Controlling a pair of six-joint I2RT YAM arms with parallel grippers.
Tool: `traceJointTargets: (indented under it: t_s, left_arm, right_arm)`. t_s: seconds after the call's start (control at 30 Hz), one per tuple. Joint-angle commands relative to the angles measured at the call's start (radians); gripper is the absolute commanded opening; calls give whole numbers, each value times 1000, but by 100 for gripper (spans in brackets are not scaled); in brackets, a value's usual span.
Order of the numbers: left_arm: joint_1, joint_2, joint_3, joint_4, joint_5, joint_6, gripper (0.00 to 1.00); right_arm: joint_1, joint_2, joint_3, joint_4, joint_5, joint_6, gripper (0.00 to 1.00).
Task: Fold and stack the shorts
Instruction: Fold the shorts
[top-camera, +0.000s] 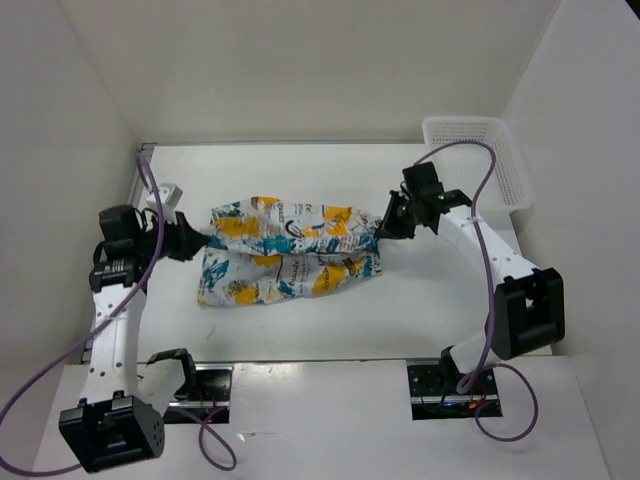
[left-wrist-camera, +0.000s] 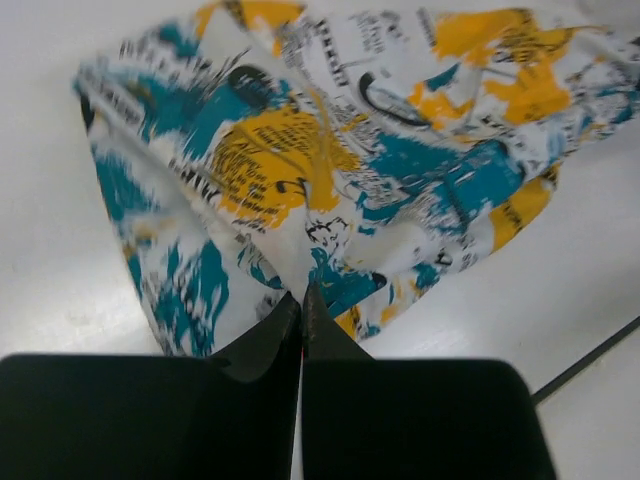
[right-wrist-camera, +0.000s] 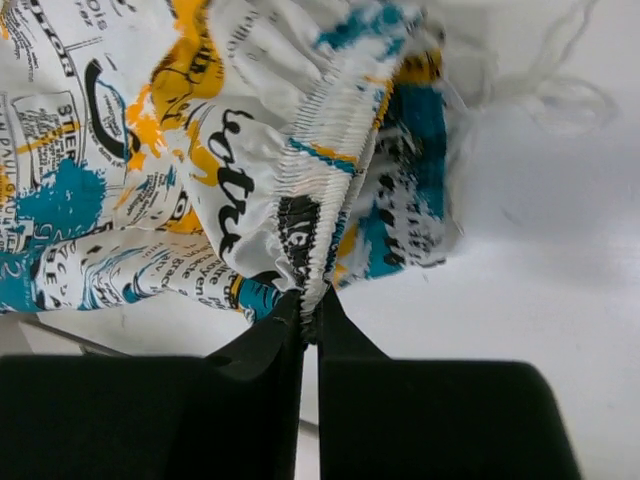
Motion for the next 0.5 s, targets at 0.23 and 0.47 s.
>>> traceJointTargets:
  t_s: [0.23, 0.47]
  left_arm:
    - [55, -286, -232, -299, -243, 23, 84]
    - [55, -108, -178, -160, -165, 23, 77]
  right_arm:
    - [-9, -128, -222, -78, 10, 51, 80]
    - [-9, -138, -191, -83, 63, 69, 62]
